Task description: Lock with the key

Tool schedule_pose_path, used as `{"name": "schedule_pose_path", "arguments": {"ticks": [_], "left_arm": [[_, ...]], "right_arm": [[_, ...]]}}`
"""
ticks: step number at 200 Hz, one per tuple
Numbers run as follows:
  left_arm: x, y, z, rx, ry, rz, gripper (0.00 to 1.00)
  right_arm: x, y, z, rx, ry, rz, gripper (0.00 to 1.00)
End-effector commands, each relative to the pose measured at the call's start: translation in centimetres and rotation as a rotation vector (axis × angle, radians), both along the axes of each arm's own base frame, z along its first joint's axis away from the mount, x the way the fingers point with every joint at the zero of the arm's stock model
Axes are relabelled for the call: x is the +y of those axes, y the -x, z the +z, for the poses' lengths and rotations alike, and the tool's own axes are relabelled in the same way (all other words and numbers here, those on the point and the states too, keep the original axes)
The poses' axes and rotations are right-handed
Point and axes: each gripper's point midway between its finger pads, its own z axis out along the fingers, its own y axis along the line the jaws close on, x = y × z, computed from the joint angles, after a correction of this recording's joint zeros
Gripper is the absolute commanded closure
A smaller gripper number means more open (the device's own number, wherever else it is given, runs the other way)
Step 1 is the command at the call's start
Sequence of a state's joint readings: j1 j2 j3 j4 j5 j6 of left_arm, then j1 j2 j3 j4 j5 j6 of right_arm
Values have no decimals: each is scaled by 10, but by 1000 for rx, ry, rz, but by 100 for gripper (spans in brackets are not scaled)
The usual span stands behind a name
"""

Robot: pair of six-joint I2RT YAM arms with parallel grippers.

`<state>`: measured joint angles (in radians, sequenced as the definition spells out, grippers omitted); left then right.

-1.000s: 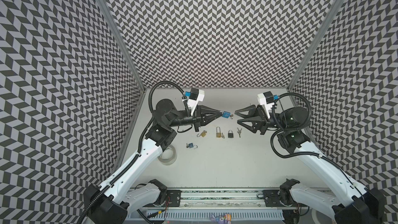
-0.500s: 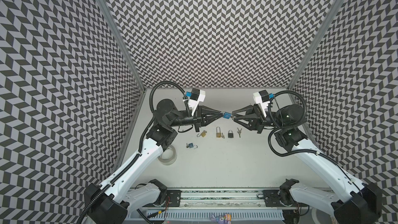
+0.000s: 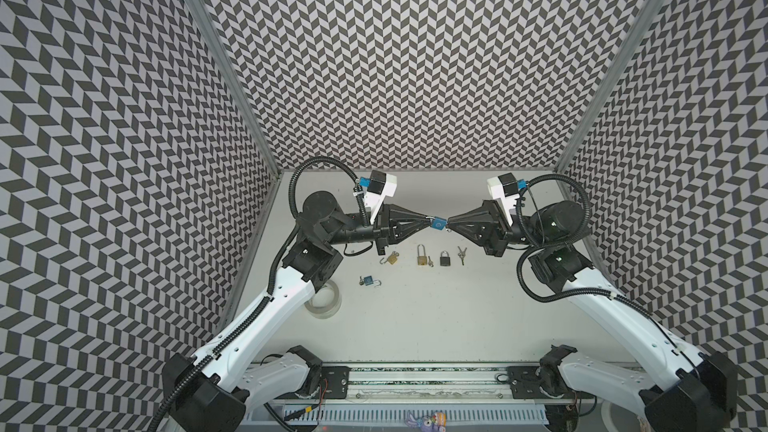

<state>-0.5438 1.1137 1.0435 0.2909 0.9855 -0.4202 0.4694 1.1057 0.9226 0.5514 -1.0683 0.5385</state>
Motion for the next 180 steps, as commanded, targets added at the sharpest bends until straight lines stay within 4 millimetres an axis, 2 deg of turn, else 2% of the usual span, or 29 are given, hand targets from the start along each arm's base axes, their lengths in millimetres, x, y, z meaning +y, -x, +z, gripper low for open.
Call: {"name": "schedule_pose_path", "arguments": {"ticks": [1, 17, 58, 141, 164, 180], "left_arm": [[1, 7, 8, -33, 17, -13, 100], [1, 7, 9, -34, 16, -11, 100], [4, 3, 11, -41, 20, 14, 100], [26, -8, 19, -47, 24, 76, 100], [28, -19, 13, -32, 4, 138, 100], [29, -37, 2, -12, -34, 219, 100]], "right_arm": [[-2, 4, 15, -53, -28, -7, 96], [-2, 4, 15, -55, -29, -12, 100], [-3, 5, 15, -70, -20, -26, 100], [-13, 8, 15, -124, 2, -90, 100], [-21, -10, 9, -97, 11, -224, 100], [-32, -36, -6, -48, 35, -405, 100]]}}
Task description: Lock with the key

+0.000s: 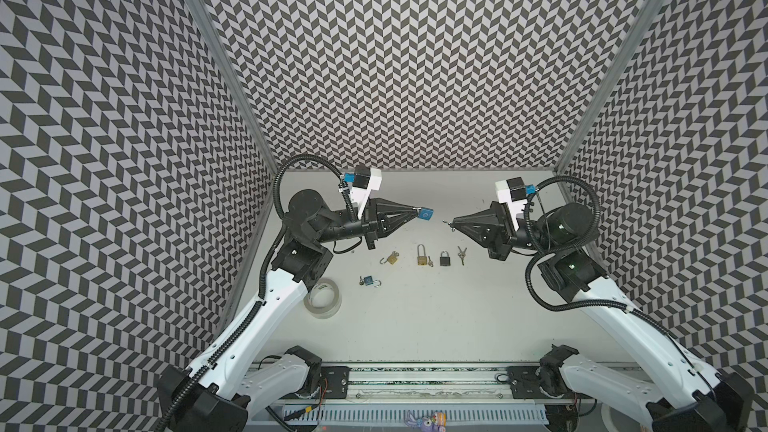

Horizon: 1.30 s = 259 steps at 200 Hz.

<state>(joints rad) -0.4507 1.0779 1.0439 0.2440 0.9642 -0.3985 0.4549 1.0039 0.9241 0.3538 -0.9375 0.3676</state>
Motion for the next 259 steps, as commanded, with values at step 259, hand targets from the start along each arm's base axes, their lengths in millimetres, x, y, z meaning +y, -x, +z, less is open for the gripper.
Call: {"name": "schedule_pose_path", "arguments": {"ticks": [259], "left_arm": [[-130, -63, -220, 350, -506, 122, 100]], "right_arm": [[-191, -144, -348, 958, 238, -995, 100]]}}
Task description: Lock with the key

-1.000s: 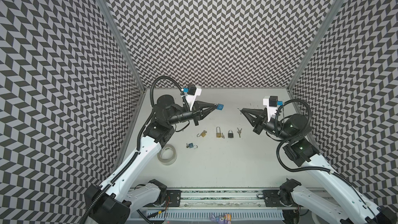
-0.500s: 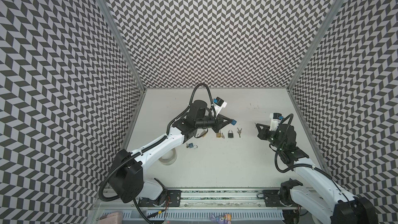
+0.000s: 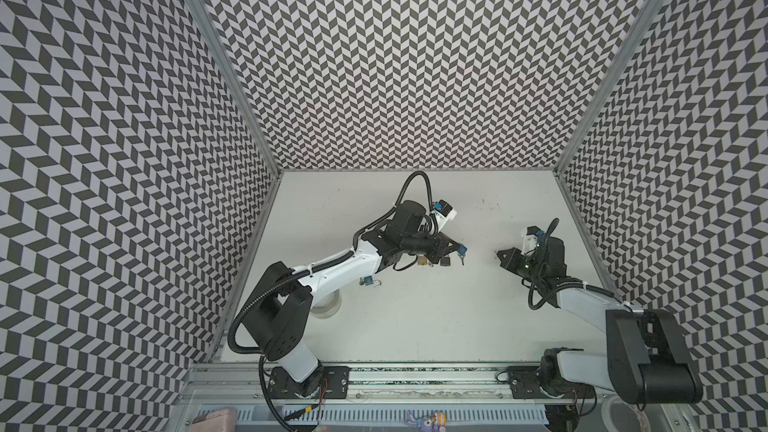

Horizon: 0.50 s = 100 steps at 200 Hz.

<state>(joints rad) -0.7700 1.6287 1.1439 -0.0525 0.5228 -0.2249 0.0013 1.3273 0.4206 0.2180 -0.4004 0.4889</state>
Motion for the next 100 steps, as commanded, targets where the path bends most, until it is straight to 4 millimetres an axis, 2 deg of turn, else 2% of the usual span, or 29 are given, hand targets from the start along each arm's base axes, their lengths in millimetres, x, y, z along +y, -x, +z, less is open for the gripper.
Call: {"name": "schedule_pose_path", "arguments": {"ticks": [1, 56, 100], "left_arm": [[-2, -2, 12, -37, 4, 1, 100], [-3, -4, 5, -33, -22, 2, 100], [-7, -9, -5, -14, -50, 2, 100]], "right_arm": [[-4, -16, 9, -52, 19, -5, 100], [-26, -20, -9, 3, 86, -84, 98], [-22, -21, -15, 27, 67, -57, 91]]}}
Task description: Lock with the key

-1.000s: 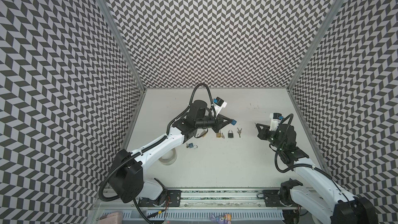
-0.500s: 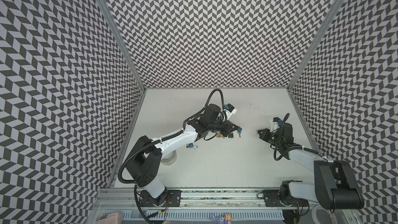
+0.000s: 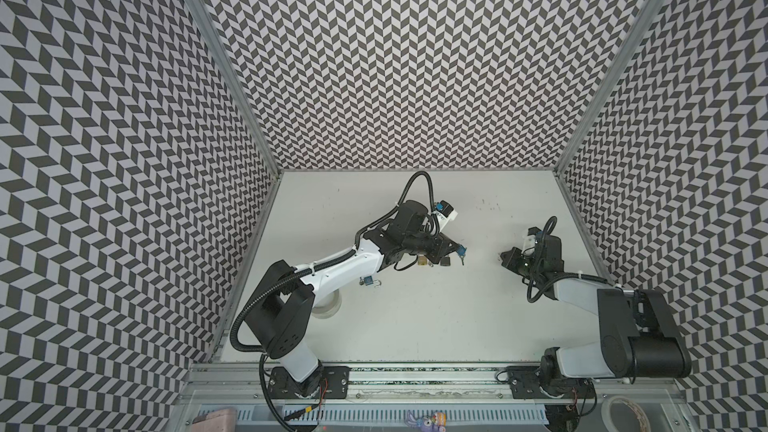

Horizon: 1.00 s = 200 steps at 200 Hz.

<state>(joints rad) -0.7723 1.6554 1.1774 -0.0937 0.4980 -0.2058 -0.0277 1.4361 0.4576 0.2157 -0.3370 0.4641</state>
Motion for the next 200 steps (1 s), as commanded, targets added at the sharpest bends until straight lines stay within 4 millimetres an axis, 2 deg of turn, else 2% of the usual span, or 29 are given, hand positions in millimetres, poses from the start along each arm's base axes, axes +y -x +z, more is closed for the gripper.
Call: {"name": "schedule_pose_path", "arguments": {"ticks": [1, 46, 57, 87, 100, 111, 121, 143, 159, 182, 200], "left_arm": [[-5, -3, 2, -12, -14, -8, 100], [-6, -5, -4, 2, -19, -11, 100], [-7, -7, -5, 7, -21, -17, 100], [-17, -11, -19, 16, -76, -83, 100], [-24, -16, -28, 22, -110, -109, 100], [-31, -20, -33, 25, -125, -131, 100], [-38, -22, -34, 32, -121, -159, 100], [-50, -23, -31, 35, -108, -224, 100], [-49, -25, -20, 20, -84, -252, 100], [-35, -26, 0, 23, -17, -282, 100], [-23, -22, 13, 31, 44, -314, 100]], "right_arm": [[-2, -11, 9, -39, 9, 5, 91], [-11, -12, 22, -68, 44, -25, 77], [-15, -13, 32, -101, 66, -42, 76], [-17, -11, 85, -272, 78, -55, 76], [-16, -9, 100, -314, 68, -62, 73], [-13, -7, 106, -324, 45, -54, 73], [-3, -4, 110, -342, 21, 2, 73], [34, 10, 125, -426, -75, 222, 77], [58, 26, 145, -532, -177, 364, 66], [79, 44, 168, -632, -272, 508, 41], [90, 53, 181, -680, -318, 586, 35]]}}
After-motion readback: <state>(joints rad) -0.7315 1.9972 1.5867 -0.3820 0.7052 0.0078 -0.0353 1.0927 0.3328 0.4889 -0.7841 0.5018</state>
